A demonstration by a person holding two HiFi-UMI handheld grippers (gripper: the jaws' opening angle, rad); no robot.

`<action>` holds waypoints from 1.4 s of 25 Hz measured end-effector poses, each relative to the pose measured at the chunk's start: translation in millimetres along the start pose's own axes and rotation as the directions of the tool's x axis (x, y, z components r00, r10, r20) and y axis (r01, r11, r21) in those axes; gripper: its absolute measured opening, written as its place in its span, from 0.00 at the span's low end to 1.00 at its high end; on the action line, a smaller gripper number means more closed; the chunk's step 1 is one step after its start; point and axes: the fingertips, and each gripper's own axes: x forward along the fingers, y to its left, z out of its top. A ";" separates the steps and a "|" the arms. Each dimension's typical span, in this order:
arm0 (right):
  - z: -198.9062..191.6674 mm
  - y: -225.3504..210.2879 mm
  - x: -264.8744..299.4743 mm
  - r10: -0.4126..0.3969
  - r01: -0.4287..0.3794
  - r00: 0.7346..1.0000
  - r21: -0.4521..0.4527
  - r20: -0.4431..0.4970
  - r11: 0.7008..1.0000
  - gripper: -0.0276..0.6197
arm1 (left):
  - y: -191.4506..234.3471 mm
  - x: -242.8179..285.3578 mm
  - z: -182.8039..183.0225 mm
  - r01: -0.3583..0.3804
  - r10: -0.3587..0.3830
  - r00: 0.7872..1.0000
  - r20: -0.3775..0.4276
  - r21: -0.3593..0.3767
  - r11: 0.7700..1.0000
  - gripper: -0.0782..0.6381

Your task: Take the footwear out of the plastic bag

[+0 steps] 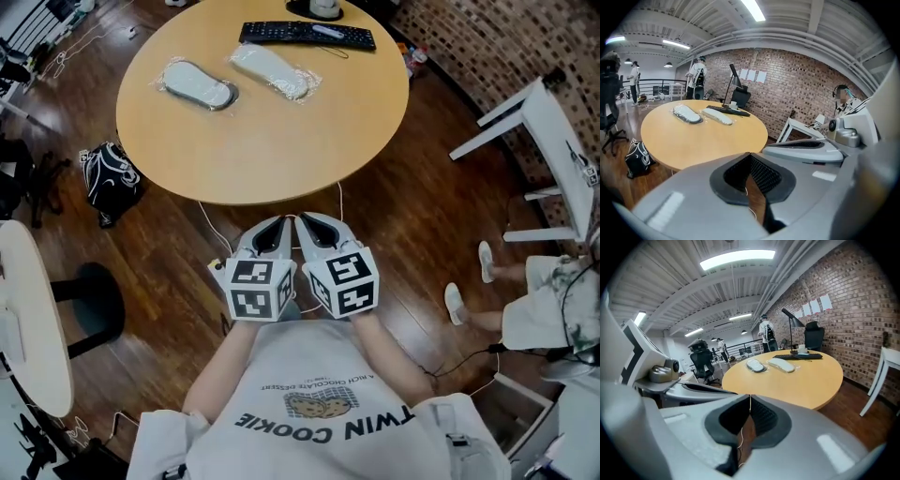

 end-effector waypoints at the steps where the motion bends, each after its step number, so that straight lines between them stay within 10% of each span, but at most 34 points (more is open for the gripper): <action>1: 6.1 -1.7 6.3 -0.011 0.011 1.000 0.005 0.004 1.000 0.05 | 6.1 3.8 7.8 0.011 -0.011 1.000 0.003 0.006 1.000 0.11; 13: 55.2 -67.0 66.8 -0.081 0.077 0.996 0.103 0.041 0.992 0.05 | 41.9 77.8 70.4 0.080 -0.080 0.997 -0.013 0.051 0.995 0.11; 35: 139.1 -185.8 211.3 0.055 -0.058 0.998 0.202 0.018 0.978 0.05 | 169.4 210.0 213.8 -0.121 0.133 0.989 -0.057 0.184 0.975 0.11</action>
